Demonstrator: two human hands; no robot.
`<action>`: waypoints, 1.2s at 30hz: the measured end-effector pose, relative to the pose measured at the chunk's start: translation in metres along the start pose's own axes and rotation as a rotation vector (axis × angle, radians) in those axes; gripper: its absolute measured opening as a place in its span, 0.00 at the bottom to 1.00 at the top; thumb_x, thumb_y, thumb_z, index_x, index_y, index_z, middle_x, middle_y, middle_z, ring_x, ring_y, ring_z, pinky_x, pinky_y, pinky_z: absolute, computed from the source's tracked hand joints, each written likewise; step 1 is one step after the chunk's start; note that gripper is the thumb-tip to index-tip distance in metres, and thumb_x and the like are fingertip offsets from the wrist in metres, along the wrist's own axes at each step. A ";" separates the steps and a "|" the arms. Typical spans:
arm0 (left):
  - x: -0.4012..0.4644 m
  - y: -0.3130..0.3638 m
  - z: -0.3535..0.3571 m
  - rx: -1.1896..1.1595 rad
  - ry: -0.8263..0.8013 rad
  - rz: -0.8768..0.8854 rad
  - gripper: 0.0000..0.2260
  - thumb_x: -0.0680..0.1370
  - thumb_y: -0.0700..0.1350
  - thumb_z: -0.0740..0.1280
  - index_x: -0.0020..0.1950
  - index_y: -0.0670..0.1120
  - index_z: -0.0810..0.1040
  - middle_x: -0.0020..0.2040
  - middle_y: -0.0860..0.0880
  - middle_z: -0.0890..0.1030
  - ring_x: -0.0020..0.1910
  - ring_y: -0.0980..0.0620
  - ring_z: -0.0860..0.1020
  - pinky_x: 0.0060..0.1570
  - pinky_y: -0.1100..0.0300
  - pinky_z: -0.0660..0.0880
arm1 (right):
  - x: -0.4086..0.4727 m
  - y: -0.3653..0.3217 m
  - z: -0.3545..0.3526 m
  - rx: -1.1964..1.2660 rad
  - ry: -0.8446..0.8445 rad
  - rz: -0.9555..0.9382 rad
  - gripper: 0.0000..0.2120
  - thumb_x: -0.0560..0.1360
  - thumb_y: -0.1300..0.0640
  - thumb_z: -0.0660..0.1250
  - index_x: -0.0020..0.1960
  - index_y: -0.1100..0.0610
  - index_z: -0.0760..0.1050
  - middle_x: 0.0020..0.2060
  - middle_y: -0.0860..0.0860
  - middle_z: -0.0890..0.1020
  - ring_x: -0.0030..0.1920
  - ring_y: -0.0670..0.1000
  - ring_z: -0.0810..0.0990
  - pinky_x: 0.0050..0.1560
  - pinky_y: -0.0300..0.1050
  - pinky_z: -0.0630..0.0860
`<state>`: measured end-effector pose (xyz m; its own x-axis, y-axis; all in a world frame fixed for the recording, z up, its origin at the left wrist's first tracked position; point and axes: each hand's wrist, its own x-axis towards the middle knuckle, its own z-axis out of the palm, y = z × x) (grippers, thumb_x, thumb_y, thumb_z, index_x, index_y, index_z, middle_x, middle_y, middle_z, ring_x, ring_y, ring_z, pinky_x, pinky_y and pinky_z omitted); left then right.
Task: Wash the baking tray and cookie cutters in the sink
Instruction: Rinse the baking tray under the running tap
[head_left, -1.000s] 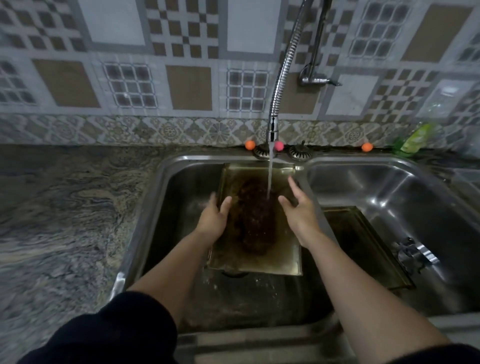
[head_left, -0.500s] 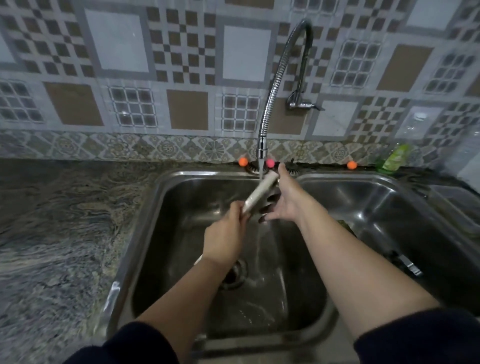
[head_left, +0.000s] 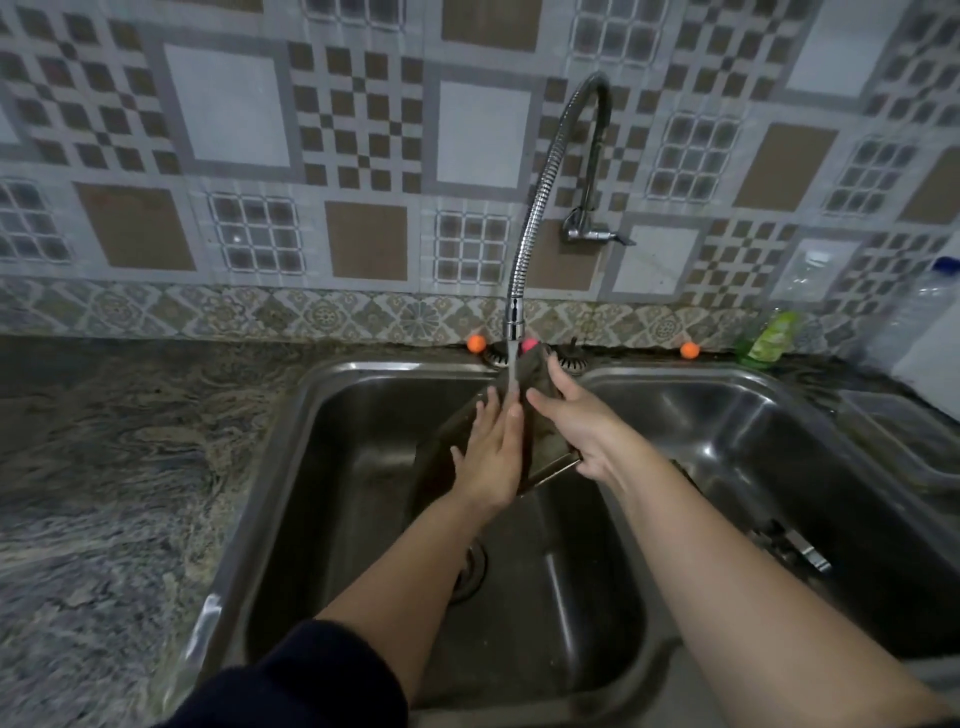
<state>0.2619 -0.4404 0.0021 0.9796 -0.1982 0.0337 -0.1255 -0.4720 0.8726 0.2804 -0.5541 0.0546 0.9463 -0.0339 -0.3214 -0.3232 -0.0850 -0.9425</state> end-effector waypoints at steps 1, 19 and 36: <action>0.008 0.002 -0.004 0.002 0.012 -0.001 0.22 0.81 0.60 0.41 0.76 0.64 0.49 0.78 0.59 0.44 0.77 0.57 0.40 0.71 0.39 0.37 | -0.004 -0.005 0.000 -0.005 -0.010 -0.030 0.32 0.79 0.54 0.64 0.72 0.30 0.51 0.73 0.52 0.67 0.69 0.58 0.71 0.65 0.65 0.70; -0.018 -0.034 -0.038 0.425 0.136 0.536 0.24 0.79 0.59 0.56 0.73 0.52 0.68 0.71 0.53 0.71 0.71 0.54 0.68 0.66 0.52 0.70 | -0.007 -0.031 -0.046 0.426 0.199 0.079 0.25 0.81 0.63 0.58 0.73 0.43 0.59 0.53 0.53 0.78 0.31 0.52 0.82 0.24 0.48 0.79; 0.028 0.161 0.049 -0.051 0.680 0.412 0.16 0.83 0.49 0.52 0.66 0.48 0.74 0.47 0.53 0.80 0.44 0.54 0.78 0.44 0.60 0.73 | -0.024 -0.015 -0.189 -0.432 0.519 -0.461 0.27 0.81 0.41 0.48 0.76 0.36 0.40 0.78 0.50 0.44 0.77 0.53 0.43 0.73 0.56 0.48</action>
<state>0.2610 -0.5640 0.1194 0.7390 0.2270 0.6343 -0.5075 -0.4315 0.7458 0.2618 -0.7406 0.0934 0.8961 -0.3495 0.2736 0.0248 -0.5760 -0.8171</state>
